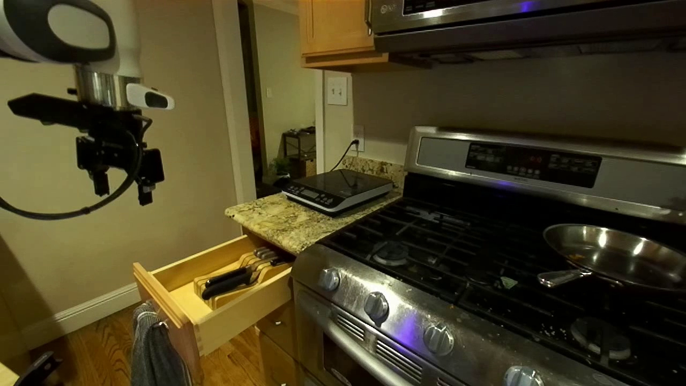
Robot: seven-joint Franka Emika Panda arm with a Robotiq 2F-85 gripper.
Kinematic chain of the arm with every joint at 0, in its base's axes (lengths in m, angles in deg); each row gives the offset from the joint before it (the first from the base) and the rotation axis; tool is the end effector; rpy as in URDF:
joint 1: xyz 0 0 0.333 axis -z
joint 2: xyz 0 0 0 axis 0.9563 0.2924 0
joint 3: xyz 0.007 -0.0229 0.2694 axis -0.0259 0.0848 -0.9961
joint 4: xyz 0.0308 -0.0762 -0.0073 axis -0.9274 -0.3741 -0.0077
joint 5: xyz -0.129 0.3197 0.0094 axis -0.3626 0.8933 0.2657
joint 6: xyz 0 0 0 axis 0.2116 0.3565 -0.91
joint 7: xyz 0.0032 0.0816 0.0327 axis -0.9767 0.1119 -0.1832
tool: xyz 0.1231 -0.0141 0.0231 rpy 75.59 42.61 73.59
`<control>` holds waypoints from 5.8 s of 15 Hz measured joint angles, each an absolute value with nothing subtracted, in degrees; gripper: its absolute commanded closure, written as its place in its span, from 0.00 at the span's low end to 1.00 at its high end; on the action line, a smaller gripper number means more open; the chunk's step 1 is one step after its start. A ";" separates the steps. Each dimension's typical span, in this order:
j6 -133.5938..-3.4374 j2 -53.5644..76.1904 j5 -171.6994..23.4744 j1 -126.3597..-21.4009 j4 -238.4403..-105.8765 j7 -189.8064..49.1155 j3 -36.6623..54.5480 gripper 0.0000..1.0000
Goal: Slide close the drawer on the left
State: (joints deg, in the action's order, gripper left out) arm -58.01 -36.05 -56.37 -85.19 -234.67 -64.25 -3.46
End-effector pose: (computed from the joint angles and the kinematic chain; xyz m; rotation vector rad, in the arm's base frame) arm 0.3194 0.1301 0.3610 -2.9864 -0.3302 0.0303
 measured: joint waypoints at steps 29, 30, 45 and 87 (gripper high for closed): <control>-96.13 -0.53 -77.22 -90.98 -232.50 -59.01 -11.14 0.00; -96.13 -0.11 -77.18 -90.97 -232.30 -59.01 -11.14 0.00; -103.53 12.40 -91.53 -91.02 -226.88 -57.74 -9.35 0.00; -107.92 25.64 -114.04 -107.71 -204.13 -56.57 18.02 0.00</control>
